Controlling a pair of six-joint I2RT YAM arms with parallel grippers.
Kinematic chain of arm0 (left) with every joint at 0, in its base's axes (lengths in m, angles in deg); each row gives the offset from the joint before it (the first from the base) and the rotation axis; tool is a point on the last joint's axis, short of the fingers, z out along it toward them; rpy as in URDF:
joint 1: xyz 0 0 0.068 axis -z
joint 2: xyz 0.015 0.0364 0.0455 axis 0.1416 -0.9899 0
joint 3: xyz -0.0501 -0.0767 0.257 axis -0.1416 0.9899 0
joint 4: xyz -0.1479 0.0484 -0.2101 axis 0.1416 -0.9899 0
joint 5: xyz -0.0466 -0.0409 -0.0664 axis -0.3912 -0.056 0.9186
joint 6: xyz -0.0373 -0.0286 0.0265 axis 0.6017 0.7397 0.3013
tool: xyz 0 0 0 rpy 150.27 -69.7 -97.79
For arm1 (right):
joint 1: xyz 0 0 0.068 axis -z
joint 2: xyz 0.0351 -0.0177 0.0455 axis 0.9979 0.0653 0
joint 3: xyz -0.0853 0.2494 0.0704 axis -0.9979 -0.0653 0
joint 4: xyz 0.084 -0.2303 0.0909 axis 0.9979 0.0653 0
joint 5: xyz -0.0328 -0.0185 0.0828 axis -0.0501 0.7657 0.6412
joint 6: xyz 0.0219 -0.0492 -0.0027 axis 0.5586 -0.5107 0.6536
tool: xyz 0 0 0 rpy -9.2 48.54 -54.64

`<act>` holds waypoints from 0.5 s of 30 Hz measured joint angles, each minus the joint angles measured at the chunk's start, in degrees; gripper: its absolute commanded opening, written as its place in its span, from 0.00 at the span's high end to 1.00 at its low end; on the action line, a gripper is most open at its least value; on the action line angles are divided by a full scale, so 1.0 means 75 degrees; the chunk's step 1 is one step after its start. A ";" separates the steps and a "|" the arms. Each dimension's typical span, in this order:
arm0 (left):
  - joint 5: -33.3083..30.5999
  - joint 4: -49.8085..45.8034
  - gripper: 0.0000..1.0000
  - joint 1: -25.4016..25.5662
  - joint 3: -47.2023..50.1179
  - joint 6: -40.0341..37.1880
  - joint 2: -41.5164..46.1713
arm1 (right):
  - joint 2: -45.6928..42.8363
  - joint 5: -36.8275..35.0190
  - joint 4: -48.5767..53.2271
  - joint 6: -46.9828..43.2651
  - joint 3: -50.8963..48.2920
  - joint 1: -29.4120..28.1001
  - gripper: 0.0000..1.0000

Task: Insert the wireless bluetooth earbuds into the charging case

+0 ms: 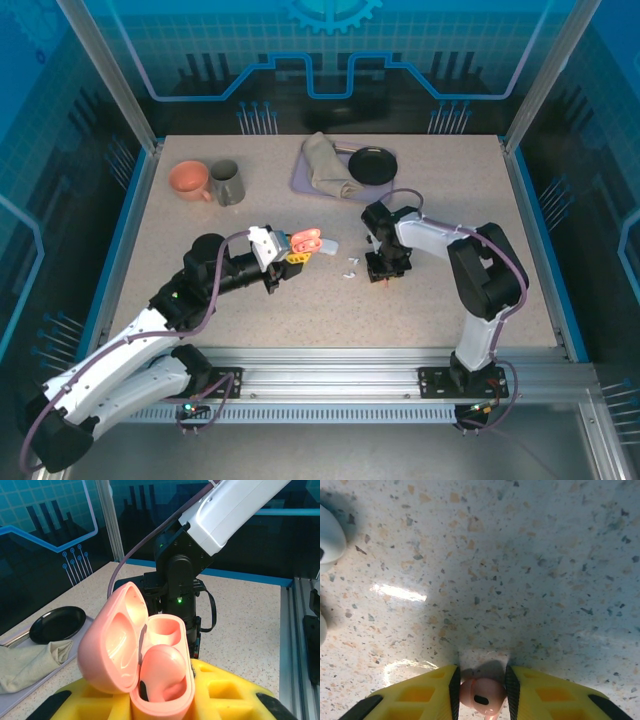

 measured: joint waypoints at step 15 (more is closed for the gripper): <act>-0.0032 -0.0026 1.00 0.0000 0.0000 -0.0020 0.0038 | 0.0428 -0.0131 0.0603 -0.0175 0.0545 -0.0090 0.67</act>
